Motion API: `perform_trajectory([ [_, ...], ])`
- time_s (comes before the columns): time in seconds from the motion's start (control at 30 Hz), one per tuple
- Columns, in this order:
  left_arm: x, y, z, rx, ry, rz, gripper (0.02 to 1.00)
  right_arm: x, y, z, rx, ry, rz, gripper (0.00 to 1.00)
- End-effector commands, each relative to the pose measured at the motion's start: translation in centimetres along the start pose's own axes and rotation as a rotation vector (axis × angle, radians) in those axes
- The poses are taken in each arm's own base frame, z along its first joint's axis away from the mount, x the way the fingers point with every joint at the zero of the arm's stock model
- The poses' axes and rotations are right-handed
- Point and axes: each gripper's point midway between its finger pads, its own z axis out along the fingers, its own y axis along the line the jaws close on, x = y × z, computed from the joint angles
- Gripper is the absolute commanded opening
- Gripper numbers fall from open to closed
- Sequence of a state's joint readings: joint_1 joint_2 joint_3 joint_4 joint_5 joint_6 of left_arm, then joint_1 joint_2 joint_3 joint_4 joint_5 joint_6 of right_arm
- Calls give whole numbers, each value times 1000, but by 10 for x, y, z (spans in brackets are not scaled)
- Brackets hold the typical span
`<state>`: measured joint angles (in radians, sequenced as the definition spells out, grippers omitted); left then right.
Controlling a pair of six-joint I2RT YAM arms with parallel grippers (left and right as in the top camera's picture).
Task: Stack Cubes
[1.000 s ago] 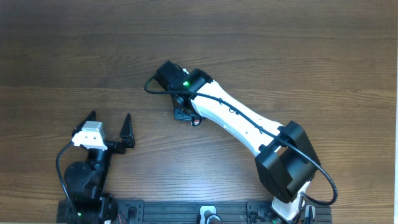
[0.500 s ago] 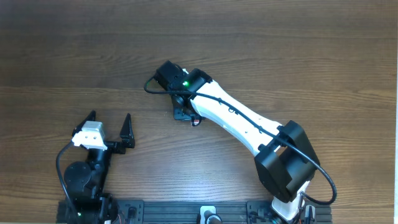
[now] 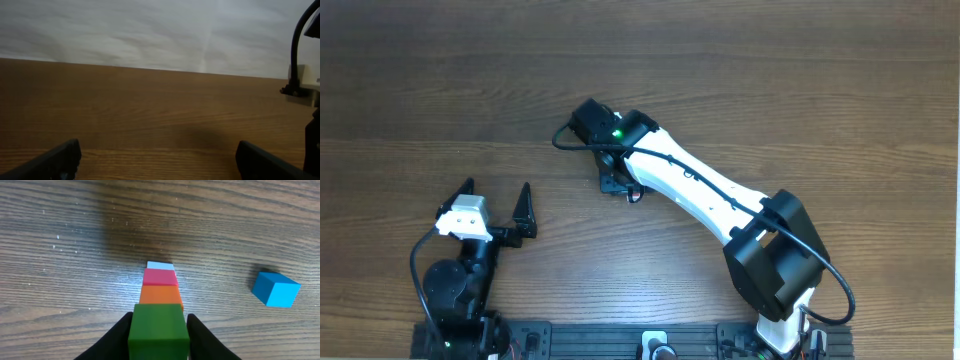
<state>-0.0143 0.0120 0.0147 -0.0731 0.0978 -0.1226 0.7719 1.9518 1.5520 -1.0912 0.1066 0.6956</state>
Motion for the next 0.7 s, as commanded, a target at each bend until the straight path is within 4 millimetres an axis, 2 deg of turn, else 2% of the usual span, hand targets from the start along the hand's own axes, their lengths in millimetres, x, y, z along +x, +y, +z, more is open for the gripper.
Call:
perform_trajectory([
  [0.03, 2, 2, 0, -10, -2, 18, 998, -3, -3, 3, 6, 2, 9, 373],
  [0.27, 2, 2, 0, -10, -3, 18, 1000, -4, -3, 3, 4, -1, 11, 630],
  [0.37, 2, 2, 0, -10, -2, 18, 998, -5, -2, 3, 1, -6, 10, 961],
  [0.4, 2, 2, 0, -10, -2, 18, 1000, -6, -2, 3, -2, -9, 11, 991],
  [0.57, 2, 2, 0, -10, -3, 18, 1000, -14, 1, -8, -23, -50, 14, 993],
  [0.67, 2, 2, 0, -10, -3, 18, 1000, -25, 3, -29, -55, -100, -1, 993],
  [0.7, 2, 2, 0, -10, -3, 18, 1000, -30, 1, -47, -78, -135, -12, 993],
])
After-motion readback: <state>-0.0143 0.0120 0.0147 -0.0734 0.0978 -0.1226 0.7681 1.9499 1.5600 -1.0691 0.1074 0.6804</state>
